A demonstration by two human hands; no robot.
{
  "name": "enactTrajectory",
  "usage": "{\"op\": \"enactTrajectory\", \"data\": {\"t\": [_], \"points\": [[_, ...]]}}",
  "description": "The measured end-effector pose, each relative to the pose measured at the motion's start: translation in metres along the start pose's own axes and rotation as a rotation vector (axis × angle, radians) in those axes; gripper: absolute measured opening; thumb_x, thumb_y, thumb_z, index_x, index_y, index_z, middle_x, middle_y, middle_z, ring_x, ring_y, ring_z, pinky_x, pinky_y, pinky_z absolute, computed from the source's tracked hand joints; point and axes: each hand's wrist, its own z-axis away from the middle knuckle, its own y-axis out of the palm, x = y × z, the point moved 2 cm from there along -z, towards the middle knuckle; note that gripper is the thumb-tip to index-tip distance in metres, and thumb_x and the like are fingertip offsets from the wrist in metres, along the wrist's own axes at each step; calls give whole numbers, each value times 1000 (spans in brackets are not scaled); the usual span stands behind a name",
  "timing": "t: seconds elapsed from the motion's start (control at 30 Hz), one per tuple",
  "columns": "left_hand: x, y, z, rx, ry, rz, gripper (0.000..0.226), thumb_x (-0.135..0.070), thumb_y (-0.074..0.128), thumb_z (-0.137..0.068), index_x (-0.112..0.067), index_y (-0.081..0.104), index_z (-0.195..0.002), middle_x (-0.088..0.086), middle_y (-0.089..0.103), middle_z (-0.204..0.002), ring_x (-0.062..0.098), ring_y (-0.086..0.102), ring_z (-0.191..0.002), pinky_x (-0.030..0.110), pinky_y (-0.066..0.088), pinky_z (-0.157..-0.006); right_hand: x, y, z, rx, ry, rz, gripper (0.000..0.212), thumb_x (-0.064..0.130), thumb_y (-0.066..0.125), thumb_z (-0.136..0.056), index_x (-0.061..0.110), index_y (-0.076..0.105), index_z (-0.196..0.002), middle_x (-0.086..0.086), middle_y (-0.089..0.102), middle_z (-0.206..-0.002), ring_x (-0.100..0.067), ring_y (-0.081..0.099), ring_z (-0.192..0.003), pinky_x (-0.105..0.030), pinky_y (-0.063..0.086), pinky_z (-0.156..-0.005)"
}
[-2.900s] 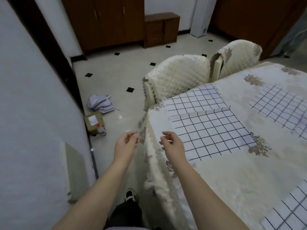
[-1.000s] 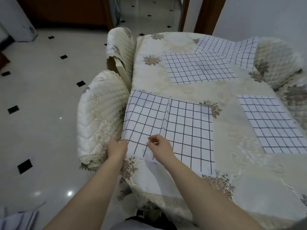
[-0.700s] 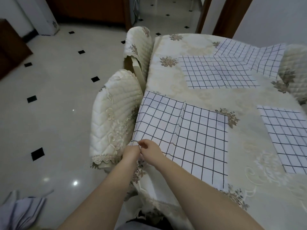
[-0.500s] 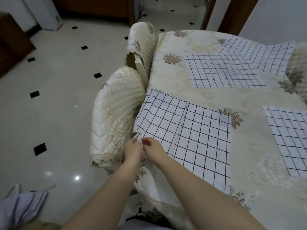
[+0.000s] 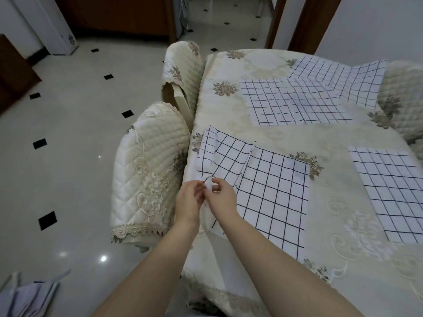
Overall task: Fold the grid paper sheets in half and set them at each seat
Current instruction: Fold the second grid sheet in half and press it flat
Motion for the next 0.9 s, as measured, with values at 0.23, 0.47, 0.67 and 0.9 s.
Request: {"op": "enactTrajectory", "data": {"t": [0.23, 0.47, 0.67, 0.9], "points": [[-7, 29, 7, 156, 80, 36, 16, 0, 42, -88, 1, 59, -86, 23, 69, -89, 29, 69, -85, 33, 56, -84, 2, -49, -6, -263, -41, -81, 14, 16, 57, -86, 13, 69, -80, 2, 64, -72, -14, 57, -70, -23, 39, -61], [8, 43, 0, 167, 84, -139, 21, -9, 44, -93, -10, 66, -91, 11, 70, -106, 22, 65, -105, 32, 48, -93, -4, -114, 0, -418, -9, -258, 34, 19, 58, -89, 12, 42, -60, 1, 30, -57, -15, 25, -54, -27, 20, -53], [31, 67, 3, 233, 39, -224, 25, -9, 40, -95, -9, 65, -103, 12, 65, -117, 21, 61, -112, 32, 46, -97, -26, -169, 15, -623, 56, -329, 39, 17, 58, -84, 16, 31, -56, 1, 26, -56, -17, 23, -57, -29, 20, -59], [62, 97, 11, 301, -28, -314, 25, -10, 42, -95, -7, 63, -110, 13, 64, -117, 23, 61, -112, 34, 47, -97, -68, -228, 47, -854, 124, -404, 42, 14, 59, -85, 16, 29, -55, -2, 26, -57, -17, 24, -58, -29, 22, -58]]}}
